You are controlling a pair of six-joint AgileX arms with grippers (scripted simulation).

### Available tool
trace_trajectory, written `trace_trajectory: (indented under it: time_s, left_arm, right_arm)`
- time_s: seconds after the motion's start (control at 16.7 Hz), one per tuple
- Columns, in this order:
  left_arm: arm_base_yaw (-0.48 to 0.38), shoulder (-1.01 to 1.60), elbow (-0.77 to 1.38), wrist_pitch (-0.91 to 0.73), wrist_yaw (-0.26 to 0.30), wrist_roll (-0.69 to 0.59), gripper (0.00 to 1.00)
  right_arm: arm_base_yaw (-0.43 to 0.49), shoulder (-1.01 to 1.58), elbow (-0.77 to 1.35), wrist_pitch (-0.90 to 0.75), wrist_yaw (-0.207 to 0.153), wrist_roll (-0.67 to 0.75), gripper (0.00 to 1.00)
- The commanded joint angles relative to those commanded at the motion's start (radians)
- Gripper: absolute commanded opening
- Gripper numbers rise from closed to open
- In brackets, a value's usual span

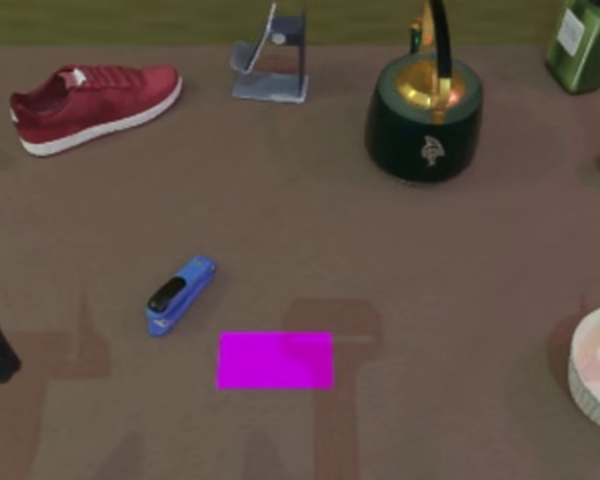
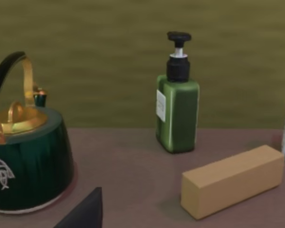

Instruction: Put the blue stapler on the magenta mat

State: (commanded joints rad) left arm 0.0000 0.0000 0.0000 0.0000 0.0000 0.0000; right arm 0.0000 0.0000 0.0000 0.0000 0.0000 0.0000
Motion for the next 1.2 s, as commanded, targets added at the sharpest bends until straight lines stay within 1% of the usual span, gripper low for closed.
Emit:
trace_trajectory:
  time_s: [0.24,0.48,0.66,1.02,1.2]
  left_arm:
    - [-0.009,0.031,0.03,-0.023,0.001,0.003,1.0]
    - [-0.054,0.22,0.209,-0.149,0.002,0.021,1.0]
    - [-0.102,0.473,0.415,-0.295,0.0,0.043,1.0]
    - [-0.218,1.125,0.88,-0.649,-0.006,0.099,1.0]
    - [-0.276,1.41,1.103,-0.82,-0.007,0.125,1.0]
  right_arm:
    - [0.0,0.0,0.0,0.0,0.0,0.0,1.0]
    - [0.0,0.0,0.0,0.0,0.0,0.0,1.0]
    - [0.0,0.0,0.0,0.0,0.0,0.0,1.0]
    - [0.0,0.0,0.0,0.0,0.0,0.0,1.0]
    - [0.0,0.0,0.0,0.0,0.0,0.0,1.0]
